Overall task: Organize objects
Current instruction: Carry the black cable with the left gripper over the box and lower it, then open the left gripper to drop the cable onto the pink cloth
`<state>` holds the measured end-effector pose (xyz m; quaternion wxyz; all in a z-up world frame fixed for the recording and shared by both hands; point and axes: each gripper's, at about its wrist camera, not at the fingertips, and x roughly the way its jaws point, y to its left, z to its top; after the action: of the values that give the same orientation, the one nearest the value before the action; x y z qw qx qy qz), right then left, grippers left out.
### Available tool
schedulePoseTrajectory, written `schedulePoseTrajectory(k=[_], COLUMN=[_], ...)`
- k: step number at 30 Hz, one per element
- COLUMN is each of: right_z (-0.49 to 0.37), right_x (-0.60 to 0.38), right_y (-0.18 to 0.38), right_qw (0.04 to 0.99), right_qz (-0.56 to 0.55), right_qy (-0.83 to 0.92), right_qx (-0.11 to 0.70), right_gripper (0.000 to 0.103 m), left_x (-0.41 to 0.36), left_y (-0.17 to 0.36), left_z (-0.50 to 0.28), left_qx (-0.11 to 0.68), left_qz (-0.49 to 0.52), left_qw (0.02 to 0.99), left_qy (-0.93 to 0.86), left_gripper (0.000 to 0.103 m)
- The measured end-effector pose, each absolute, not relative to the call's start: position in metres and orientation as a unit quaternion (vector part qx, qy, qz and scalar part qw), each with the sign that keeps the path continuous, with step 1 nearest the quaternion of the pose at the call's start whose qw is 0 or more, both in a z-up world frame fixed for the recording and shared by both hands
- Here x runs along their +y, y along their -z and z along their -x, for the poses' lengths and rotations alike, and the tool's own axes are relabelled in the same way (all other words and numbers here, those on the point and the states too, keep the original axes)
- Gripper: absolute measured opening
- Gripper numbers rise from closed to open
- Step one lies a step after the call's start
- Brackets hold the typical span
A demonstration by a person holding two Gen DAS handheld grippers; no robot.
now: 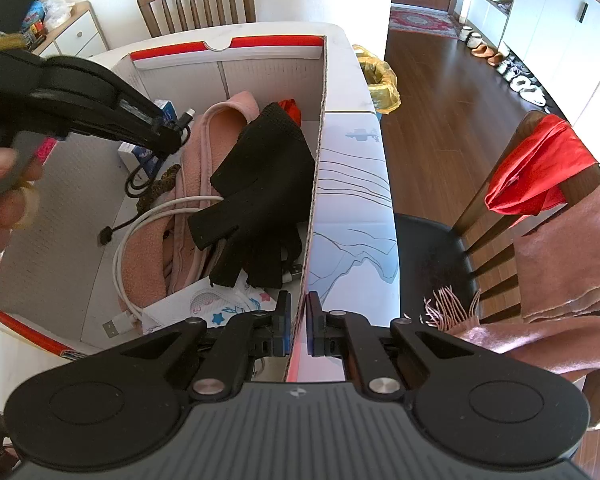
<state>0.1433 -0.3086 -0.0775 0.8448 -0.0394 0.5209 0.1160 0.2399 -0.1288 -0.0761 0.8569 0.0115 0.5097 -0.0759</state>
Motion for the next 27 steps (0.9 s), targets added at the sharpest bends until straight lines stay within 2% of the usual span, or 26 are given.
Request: schedulePoseTrajectory(k=[13,16,21,25,27], right_z=[-0.143,-0.143,-0.143,-0.142,-0.143], right_x=[-0.309,-0.309,-0.309,-0.309,-0.309], right_y=[0.077,0.077,0.077,0.077,0.077], right_qw=[0.844,0.845,0.845,0.845,0.844], right_qz=[0.039,0.039,0.04,0.04,0.04], right_qy=[-0.117,-0.117,-0.116,-0.116,-0.116], right_qx=[0.521,0.521,0.521,0.521,0.521], right_gripper=[0.007,0.007,0.007,0.007,0.007], left_x=[-0.13,-0.126,-0.124,-0.12,-0.118], left_y=[0.096,0.096,0.091,0.083,0.078], left_z=[-0.249,-0.248,-0.244,-0.238,-0.236], left_qx=[0.535,0.536,0.534,0.527,0.523], left_qz=[-0.027,-0.022,-0.023,-0.017,-0.012], left_qw=[0.841,0.84,0.841,0.845,0.847], left_qy=[0.076,0.077,0.081,0.087,0.09], left_gripper=[0.009,0.016,0.02,0.032,0.033])
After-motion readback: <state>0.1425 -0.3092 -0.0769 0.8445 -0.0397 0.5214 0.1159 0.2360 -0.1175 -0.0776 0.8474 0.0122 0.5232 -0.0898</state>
